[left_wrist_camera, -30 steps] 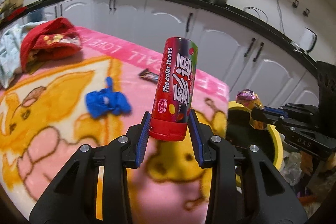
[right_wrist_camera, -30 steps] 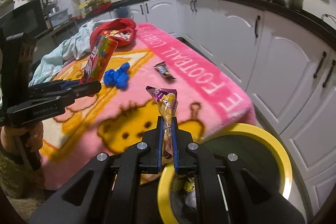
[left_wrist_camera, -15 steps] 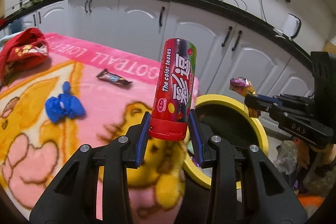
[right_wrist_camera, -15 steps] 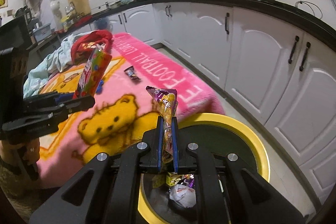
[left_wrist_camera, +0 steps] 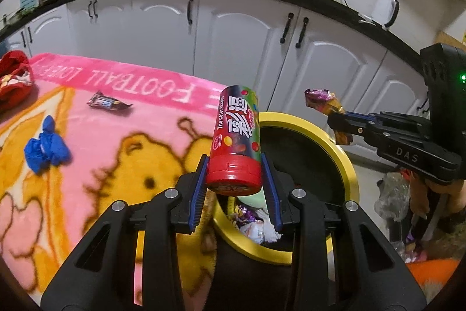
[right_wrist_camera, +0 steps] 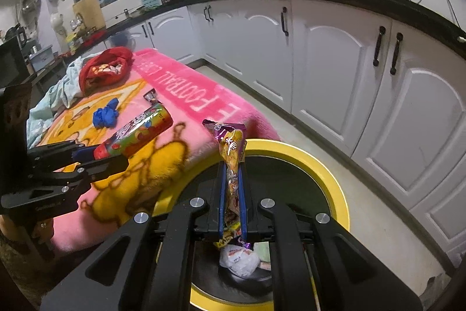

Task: Collect trash
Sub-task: 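Carry the red candy tube and yellow candy bar over the yellow bin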

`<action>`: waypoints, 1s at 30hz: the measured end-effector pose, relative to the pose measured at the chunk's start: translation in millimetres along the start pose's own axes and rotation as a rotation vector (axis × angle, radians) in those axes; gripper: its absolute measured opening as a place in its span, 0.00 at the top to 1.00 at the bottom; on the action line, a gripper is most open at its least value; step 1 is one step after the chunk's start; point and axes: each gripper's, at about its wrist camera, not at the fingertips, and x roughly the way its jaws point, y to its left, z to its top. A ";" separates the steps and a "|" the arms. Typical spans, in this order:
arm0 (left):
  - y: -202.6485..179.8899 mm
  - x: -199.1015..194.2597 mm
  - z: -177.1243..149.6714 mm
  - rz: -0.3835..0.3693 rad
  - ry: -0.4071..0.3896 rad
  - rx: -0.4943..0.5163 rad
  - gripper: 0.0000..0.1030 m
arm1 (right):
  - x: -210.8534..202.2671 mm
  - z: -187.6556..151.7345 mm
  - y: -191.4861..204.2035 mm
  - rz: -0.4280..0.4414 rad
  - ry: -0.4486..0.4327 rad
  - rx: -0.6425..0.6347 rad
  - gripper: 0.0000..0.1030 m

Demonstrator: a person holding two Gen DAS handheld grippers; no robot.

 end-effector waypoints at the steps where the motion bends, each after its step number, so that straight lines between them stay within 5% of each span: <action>1: -1.9 2.0 -0.6 -0.003 0.004 0.004 0.73 | 0.3 -1.2 -1.3 -0.001 0.003 0.002 0.92; 30: -40.8 50.9 -20.1 -0.061 0.122 0.072 0.73 | 20.3 -35.0 -34.8 -0.022 0.091 0.097 0.92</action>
